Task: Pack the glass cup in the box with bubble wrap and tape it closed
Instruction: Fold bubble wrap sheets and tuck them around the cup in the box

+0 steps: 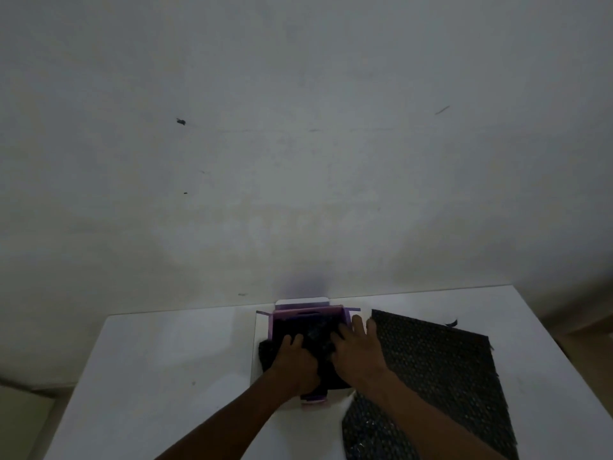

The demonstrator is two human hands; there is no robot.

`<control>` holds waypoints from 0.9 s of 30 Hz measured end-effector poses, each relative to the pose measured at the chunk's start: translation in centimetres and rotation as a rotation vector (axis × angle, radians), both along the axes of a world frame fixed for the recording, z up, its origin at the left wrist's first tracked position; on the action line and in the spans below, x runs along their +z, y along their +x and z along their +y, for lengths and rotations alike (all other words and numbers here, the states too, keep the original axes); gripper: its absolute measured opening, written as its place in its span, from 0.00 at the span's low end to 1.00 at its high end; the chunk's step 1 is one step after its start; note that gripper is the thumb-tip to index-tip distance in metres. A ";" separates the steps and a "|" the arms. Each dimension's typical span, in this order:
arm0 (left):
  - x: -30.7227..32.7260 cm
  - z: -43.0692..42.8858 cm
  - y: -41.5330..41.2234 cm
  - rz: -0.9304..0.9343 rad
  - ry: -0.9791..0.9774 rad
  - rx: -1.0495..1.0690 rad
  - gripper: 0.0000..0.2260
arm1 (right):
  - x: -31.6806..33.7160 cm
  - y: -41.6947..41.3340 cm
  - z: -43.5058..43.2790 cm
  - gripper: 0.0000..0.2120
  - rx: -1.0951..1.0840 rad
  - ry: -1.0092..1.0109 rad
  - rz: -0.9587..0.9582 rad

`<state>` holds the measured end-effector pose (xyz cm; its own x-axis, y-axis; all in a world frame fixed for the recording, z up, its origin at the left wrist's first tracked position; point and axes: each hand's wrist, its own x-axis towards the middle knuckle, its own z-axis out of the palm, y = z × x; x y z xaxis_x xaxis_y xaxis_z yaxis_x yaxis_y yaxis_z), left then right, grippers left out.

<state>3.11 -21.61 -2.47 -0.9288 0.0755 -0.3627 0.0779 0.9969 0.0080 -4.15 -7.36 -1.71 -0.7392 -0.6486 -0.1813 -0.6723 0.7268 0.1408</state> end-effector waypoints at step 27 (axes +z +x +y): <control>5.4 -2.4 2.3 0.107 -0.178 0.178 0.12 | -0.9 0.8 -1.5 0.16 0.066 0.043 -0.122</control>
<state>5.37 -24.04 2.95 -0.9557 -0.1485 -0.2543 -0.1075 0.9799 -0.1679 -3.38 -8.84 -2.65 -0.6662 -0.6847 -0.2957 -0.7322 0.6758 0.0847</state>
